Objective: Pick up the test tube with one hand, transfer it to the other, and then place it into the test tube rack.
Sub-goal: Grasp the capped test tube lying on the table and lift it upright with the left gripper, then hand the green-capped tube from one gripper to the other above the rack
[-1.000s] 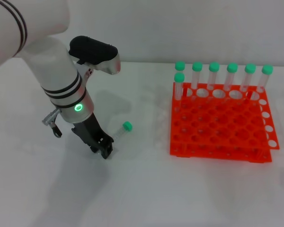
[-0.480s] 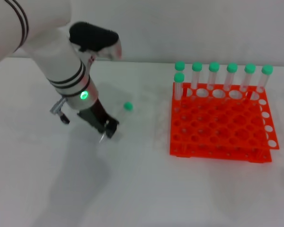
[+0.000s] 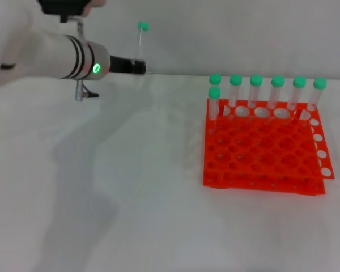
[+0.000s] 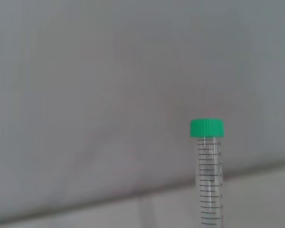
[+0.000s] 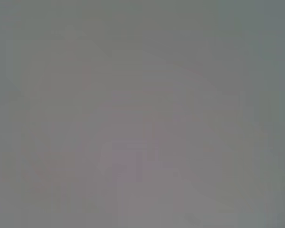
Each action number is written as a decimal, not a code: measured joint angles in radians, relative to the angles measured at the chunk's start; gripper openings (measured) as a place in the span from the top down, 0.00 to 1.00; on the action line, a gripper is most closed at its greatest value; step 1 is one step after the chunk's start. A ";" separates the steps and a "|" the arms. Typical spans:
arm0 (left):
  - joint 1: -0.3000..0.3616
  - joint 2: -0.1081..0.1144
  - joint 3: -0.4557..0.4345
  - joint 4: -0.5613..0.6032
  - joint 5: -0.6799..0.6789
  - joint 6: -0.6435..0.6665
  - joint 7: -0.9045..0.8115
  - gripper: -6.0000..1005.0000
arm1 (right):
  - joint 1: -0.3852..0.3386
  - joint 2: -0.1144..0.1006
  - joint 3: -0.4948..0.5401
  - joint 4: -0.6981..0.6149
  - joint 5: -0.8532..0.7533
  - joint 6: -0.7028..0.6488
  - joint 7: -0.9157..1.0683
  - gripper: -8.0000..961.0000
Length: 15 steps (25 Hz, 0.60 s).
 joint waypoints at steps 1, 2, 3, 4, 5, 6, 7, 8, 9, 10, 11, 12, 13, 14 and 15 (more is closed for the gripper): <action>0.021 -0.001 0.000 0.009 -0.115 -0.013 0.070 0.81 | 0.001 0.000 0.006 0.000 0.007 -0.007 0.000 0.09; 0.047 -0.001 0.000 0.022 -0.237 -0.019 0.159 0.81 | 0.002 0.000 0.018 0.000 0.017 -0.019 0.000 0.09; 0.072 -0.001 0.000 0.036 -0.366 -0.013 0.253 0.81 | 0.003 0.000 0.035 0.000 0.027 -0.031 0.000 0.09; 0.099 -0.001 0.000 0.050 -0.467 0.004 0.341 0.81 | 0.004 0.000 0.044 0.000 0.029 -0.037 0.000 0.09; 0.132 -0.001 0.000 0.065 -0.608 0.056 0.471 0.81 | 0.004 -0.001 0.056 0.000 0.032 -0.042 0.000 0.09; 0.170 -0.001 0.000 0.082 -0.733 0.113 0.598 0.81 | 0.003 -0.001 0.062 0.001 0.033 -0.042 0.003 0.09; 0.216 -0.003 0.000 0.108 -0.849 0.191 0.726 0.81 | 0.001 -0.001 0.066 0.001 0.034 -0.039 0.011 0.09; 0.249 -0.003 -0.001 0.135 -0.938 0.257 0.831 0.81 | -0.001 -0.001 0.067 0.001 0.035 -0.035 0.024 0.09; 0.307 -0.004 -0.001 0.185 -1.052 0.355 0.976 0.81 | -0.003 -0.001 0.067 0.000 0.035 -0.032 0.040 0.09; 0.350 -0.004 -0.001 0.237 -1.134 0.445 1.108 0.81 | -0.006 -0.001 0.067 0.000 0.035 -0.029 0.060 0.09; 0.389 -0.005 -0.001 0.284 -1.196 0.518 1.217 0.81 | -0.010 -0.002 0.066 -0.003 0.034 -0.026 0.087 0.09; 0.420 -0.006 -0.002 0.324 -1.235 0.580 1.301 0.81 | -0.013 -0.002 0.063 -0.008 0.031 -0.022 0.113 0.09; 0.451 -0.008 -0.002 0.368 -1.252 0.638 1.381 0.81 | -0.017 -0.003 0.058 -0.016 0.027 -0.016 0.138 0.09; 0.469 -0.010 -0.002 0.400 -1.261 0.677 1.442 0.81 | -0.023 -0.003 0.049 -0.027 0.021 -0.006 0.163 0.09; 0.487 -0.012 -0.001 0.441 -1.243 0.703 1.498 0.81 | -0.030 -0.003 0.036 -0.042 0.012 0.010 0.194 0.09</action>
